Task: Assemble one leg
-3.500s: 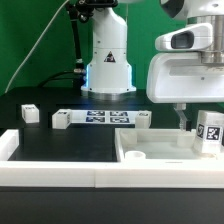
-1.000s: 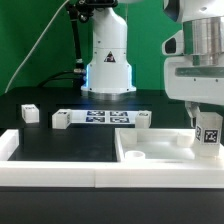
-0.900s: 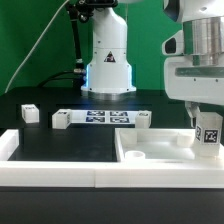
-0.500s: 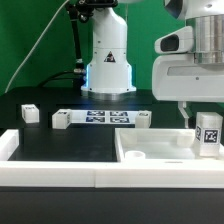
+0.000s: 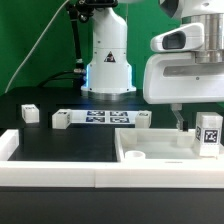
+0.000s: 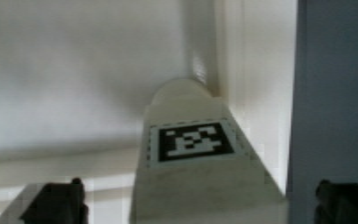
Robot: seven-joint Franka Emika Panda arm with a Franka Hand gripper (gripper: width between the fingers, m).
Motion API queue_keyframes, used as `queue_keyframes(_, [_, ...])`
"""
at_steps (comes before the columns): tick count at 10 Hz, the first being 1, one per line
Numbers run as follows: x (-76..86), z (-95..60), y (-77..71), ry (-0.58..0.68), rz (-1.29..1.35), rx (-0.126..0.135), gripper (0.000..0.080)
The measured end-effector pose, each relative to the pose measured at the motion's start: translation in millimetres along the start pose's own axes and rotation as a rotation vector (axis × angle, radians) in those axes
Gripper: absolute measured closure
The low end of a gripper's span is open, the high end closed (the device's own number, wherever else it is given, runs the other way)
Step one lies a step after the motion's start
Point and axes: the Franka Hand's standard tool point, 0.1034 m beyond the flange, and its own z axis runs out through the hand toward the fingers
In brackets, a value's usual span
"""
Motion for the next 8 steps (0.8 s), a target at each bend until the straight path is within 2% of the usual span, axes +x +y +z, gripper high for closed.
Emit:
queue_keyframes(1, [0.0, 0.2, 0.9, 0.0, -0.061, -0.004, 0.015])
queue_keyframes(3, [-0.1, 0.4, 0.9, 0.0, -0.048, -0.004, 0.0413])
queue_keyframes(4, [-0.1, 0.3, 0.9, 0.0, -0.048, -0.004, 0.0511])
queue_keyframes(8, [0.1, 0.7, 0.8, 0.0, 0.044, -0.002, 0.0509])
